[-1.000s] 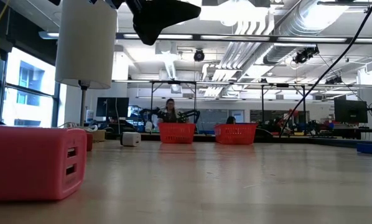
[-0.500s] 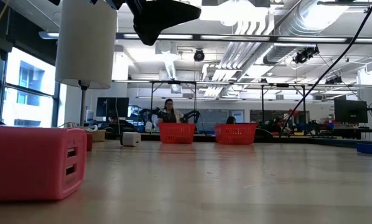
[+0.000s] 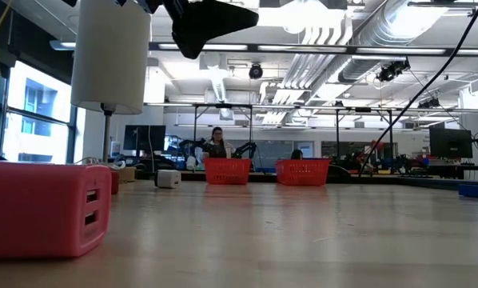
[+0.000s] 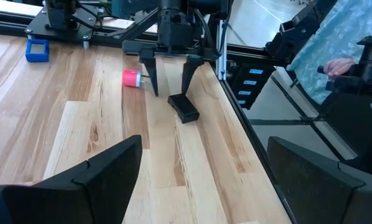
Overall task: Pick & Place Office items
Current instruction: Put the black timer into the left red bin
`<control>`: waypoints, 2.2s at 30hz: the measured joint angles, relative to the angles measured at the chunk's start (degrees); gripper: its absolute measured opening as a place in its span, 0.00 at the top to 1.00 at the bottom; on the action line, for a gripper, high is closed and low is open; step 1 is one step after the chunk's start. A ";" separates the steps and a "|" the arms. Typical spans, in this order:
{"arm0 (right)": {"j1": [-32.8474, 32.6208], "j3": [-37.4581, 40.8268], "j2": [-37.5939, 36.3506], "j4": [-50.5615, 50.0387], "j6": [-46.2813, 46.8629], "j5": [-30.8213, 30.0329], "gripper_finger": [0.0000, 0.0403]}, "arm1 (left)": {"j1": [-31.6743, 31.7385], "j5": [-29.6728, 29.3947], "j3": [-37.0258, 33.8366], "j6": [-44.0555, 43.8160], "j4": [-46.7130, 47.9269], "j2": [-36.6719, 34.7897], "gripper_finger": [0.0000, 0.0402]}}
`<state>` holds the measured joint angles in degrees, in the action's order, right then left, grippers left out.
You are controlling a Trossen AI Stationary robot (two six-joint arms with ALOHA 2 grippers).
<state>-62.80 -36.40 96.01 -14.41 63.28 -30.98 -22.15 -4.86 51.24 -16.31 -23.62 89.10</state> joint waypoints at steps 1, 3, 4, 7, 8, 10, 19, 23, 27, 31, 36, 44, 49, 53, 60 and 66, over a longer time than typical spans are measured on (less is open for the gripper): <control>0.22 0.04 0.00 0.15 -0.53 0.22 0.37 | 0.12 0.00 -0.02 0.00 -0.02 0.00 0.16; 0.59 0.04 -0.02 0.31 -1.05 0.71 0.37 | 0.39 0.00 0.00 0.00 -0.02 0.00 0.16; 0.61 0.04 -0.02 0.48 -1.29 0.79 0.37 | 0.40 0.00 0.00 0.00 -0.02 0.00 0.16; 0.64 0.24 -0.02 2.06 -3.13 0.94 0.37 | 0.66 0.00 -0.02 0.01 -0.02 0.00 0.16; 0.65 0.28 0.00 2.67 -3.68 1.03 0.37 | 0.68 0.00 -0.01 0.02 -0.02 0.00 0.16; 0.68 0.31 0.02 3.65 -4.64 1.22 0.37 | 0.68 0.00 0.00 0.02 -0.02 0.00 0.16; 2.85 0.29 0.00 5.18 -9.26 2.96 0.37 | 0.68 0.02 -0.02 0.02 -0.02 0.00 0.16; 4.71 0.29 -0.02 7.41 -13.59 4.85 0.37 | 0.68 0.02 -0.02 0.00 -0.02 0.00 0.16; 6.21 0.31 0.02 9.83 -17.15 5.91 0.37 | 0.68 0.02 -0.02 0.00 -0.34 0.00 0.16; 7.43 0.31 0.06 11.11 -18.69 6.73 0.37 | 0.81 0.04 -0.02 0.00 -0.93 0.00 0.16; 8.32 0.31 0.22 12.41 -18.75 6.44 0.38 | 1.62 0.07 -0.02 -0.05 -1.07 0.00 0.16; 9.67 0.33 1.53 16.44 -18.66 5.50 0.38 | 3.60 0.08 -0.02 -0.26 -1.07 0.00 0.16; 10.10 0.28 3.52 19.43 -18.60 3.56 0.38 | 4.66 0.07 -0.02 -1.18 -1.07 0.00 0.16; 9.73 0.28 3.91 20.74 -18.25 1.18 0.38 | 5.17 0.10 -0.02 -1.35 -1.05 0.00 0.16; 9.66 0.31 3.96 22.01 -18.51 0.90 0.38 | 5.18 0.07 -0.02 -1.82 -1.70 -0.02 0.16; 9.17 0.31 3.96 21.79 -19.17 0.66 0.38 | 5.18 -1.33 -0.02 -4.60 -2.64 0.00 0.16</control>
<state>-53.63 -36.10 99.96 7.38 44.12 -30.32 -16.97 -6.20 51.22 -20.91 -26.26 89.10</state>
